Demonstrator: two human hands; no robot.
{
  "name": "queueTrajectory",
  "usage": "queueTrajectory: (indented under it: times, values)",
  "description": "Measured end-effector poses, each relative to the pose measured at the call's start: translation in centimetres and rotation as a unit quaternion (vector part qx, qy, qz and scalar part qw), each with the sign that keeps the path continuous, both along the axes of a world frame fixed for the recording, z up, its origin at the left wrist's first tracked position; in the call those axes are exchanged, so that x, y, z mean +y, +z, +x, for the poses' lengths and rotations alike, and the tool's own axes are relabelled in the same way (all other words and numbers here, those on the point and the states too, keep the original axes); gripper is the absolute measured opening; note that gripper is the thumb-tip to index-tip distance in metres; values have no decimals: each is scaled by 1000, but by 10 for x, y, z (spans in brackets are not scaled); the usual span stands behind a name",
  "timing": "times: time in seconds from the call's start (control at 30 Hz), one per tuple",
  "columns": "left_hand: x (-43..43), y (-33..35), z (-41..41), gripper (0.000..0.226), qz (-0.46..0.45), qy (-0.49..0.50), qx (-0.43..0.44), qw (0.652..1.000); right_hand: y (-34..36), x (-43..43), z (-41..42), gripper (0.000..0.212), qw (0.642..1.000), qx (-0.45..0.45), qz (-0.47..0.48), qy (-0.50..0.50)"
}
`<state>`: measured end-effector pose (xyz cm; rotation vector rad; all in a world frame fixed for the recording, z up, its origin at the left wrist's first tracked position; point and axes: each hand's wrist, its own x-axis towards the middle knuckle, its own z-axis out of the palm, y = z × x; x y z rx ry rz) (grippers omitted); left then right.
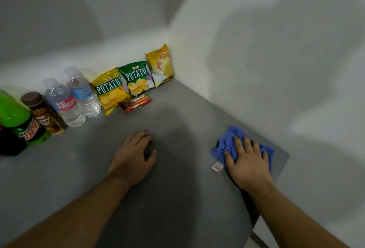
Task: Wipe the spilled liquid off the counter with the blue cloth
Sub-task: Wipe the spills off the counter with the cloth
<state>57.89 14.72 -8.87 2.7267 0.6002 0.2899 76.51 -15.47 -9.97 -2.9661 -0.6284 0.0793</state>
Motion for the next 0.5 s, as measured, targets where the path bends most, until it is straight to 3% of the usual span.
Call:
queueTrajectory:
  times: [0.13,0.5]
  values:
    - [1,-3,0,48,-9,3,-11,1000,0,30,31,69,1000,2,3,17]
    - [2,-6,5,47,0,-1,-8,1000,7,145,105,69,996,15,3,86]
